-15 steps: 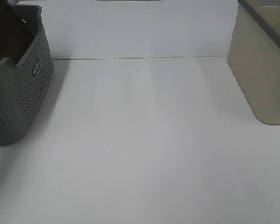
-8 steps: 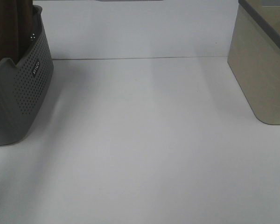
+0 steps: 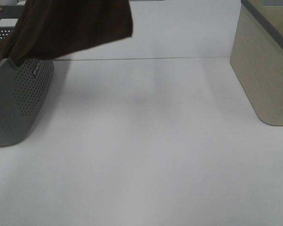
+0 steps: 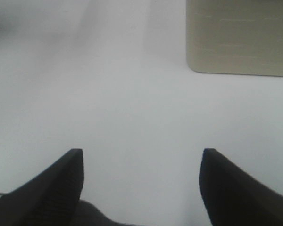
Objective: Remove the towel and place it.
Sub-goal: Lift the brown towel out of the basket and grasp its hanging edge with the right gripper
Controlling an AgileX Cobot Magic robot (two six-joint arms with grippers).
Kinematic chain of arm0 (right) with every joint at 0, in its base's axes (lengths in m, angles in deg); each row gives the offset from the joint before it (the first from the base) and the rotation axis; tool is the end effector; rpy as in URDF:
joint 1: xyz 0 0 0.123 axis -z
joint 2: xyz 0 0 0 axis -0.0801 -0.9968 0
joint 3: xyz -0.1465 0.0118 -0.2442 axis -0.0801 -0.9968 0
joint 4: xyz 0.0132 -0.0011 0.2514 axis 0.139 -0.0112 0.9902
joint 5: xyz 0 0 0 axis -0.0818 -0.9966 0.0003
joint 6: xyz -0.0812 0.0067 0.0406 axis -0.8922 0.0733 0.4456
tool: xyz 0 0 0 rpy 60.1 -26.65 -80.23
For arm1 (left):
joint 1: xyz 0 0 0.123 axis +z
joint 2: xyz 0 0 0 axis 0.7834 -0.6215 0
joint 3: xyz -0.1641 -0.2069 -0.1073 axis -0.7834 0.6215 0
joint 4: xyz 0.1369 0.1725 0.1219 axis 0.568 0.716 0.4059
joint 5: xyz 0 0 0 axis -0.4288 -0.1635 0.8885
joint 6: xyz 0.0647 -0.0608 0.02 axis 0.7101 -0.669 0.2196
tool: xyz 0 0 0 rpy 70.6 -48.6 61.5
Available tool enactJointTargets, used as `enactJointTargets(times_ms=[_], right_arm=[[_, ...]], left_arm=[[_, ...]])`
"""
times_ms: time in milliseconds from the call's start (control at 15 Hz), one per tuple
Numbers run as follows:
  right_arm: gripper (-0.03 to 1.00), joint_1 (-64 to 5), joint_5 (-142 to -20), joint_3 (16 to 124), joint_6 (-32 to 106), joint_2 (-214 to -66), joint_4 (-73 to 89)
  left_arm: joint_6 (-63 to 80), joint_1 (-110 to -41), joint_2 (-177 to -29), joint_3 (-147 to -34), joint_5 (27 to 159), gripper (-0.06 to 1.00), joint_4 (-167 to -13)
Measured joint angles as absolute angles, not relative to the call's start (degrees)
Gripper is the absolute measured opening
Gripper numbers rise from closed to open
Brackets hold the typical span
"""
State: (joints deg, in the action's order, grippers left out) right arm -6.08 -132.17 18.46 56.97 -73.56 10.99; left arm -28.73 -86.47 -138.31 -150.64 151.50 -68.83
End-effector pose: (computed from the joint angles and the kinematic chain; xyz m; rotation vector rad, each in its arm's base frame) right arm 0.0126 0.0153 0.2785 -0.0787 2.1493 0.2172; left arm 0.3311 -0.2180 0.5055 0.5477 1.9518 -0.2597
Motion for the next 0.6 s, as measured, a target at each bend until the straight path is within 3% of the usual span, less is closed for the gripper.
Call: enactJointTargets(times_ms=[267,600], right_arm=[[0.66,-6.08,-128.85,19.09,42.53,-87.42,24.91],[0.66,-6.08,-119.74,19.09,-3.02,-109.83,56.88]], left_arm=[[-27.41,-95.23,-138.31,-150.64,152.36,0.0,-68.83],[-27.41,-98.04,-138.31,-150.64,152.36,0.0,-69.57]])
